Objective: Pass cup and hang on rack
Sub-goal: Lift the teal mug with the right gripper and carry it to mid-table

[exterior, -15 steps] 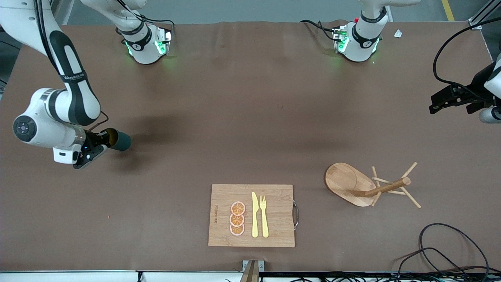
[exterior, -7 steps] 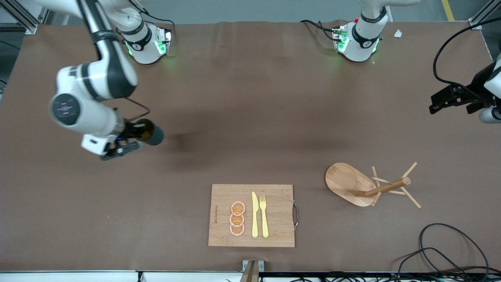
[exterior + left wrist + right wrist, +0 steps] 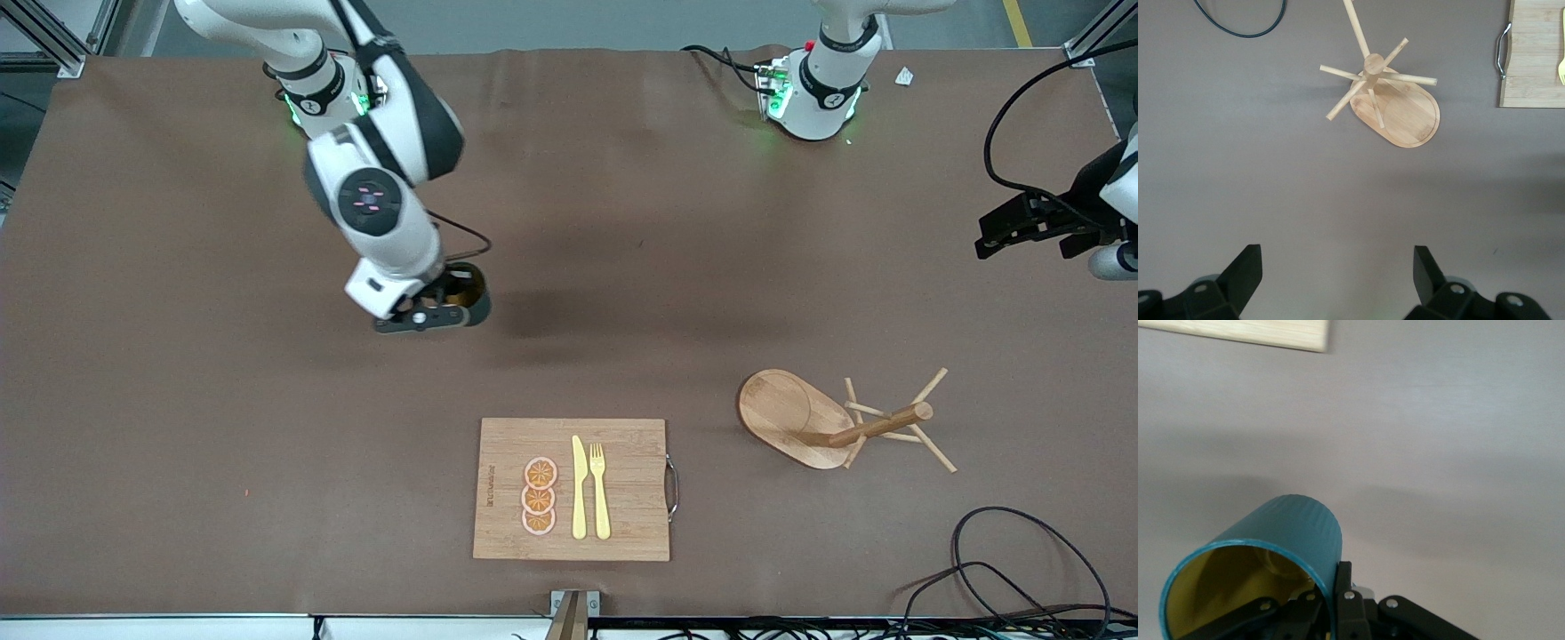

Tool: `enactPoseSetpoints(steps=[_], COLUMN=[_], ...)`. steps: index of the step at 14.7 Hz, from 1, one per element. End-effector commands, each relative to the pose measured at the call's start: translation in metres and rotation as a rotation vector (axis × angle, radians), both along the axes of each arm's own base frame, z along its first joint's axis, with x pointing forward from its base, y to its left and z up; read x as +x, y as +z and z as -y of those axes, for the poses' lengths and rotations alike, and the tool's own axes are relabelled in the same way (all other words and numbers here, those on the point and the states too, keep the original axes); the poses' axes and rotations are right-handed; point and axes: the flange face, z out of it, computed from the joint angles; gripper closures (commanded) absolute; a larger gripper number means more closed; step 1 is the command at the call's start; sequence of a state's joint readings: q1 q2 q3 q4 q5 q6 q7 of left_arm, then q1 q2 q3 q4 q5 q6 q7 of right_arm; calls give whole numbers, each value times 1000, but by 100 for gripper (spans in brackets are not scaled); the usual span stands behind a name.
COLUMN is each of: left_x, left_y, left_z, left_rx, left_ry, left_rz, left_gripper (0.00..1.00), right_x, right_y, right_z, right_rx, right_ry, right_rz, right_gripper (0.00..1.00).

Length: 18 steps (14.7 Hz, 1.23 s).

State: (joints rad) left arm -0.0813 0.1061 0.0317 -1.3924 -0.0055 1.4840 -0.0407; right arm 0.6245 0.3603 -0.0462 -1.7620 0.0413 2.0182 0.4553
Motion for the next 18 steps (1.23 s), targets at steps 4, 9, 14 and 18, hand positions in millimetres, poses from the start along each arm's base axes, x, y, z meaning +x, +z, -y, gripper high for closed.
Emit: enactPoseSetpoints(steps=[4,9,14,18], left_x=[0,8,14,6], left_y=[1,-11,-26,-31], left_z=[-3,-18,-13,7], left_rx=[6,21,11,12], left_ry=[-2,38,12,79], left_rz=[6,-11,-36,-92], left_gripper=[0,0,0,0], right_x=[2,-8,-26,-29], right_y=[-55,-93,-108,-113], right_z=[-81,-118,-144,-147], right_rx=[55,60,83,89], right_ry=[0,65,110,176], right_rz=[38,40,37,39], right_gripper=[100,99,97,71])
